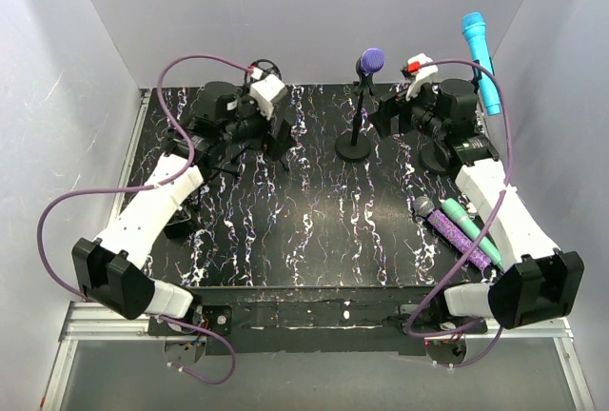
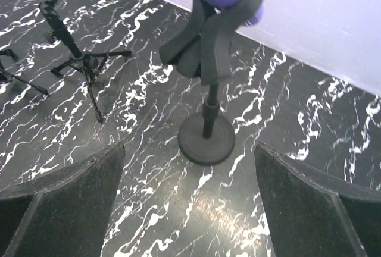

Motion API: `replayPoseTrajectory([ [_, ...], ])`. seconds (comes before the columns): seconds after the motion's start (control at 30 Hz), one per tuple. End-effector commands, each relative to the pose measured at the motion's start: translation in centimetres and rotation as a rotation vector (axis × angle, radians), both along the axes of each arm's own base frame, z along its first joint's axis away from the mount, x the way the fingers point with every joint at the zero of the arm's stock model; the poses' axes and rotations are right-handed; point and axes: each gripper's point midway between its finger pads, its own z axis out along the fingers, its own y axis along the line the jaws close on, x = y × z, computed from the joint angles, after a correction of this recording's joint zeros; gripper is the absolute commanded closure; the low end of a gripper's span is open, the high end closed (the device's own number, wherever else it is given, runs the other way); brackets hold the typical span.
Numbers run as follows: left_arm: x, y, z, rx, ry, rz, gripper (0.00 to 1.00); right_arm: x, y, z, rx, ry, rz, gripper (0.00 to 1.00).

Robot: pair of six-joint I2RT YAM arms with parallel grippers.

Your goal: Remove the microphone from the stand

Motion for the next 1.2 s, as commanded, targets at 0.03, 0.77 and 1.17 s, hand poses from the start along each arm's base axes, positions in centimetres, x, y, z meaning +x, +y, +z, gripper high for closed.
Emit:
replayPoseTrajectory([
  [0.03,-1.7,-5.3,2.3,-0.015,-0.129,-0.214,0.02,1.4,1.7,3.7,0.004,-0.203,0.140,0.05],
  [0.77,9.8,-16.3,5.9,-0.357,-0.103,-0.131,0.02,3.1,3.9,2.0,0.023,-0.237,0.259,0.14],
  [1.17,10.7,-19.7,4.6,-0.379,-0.105,0.073,0.02,-1.7,-0.5,2.6,-0.007,-0.142,0.089,0.07],
])
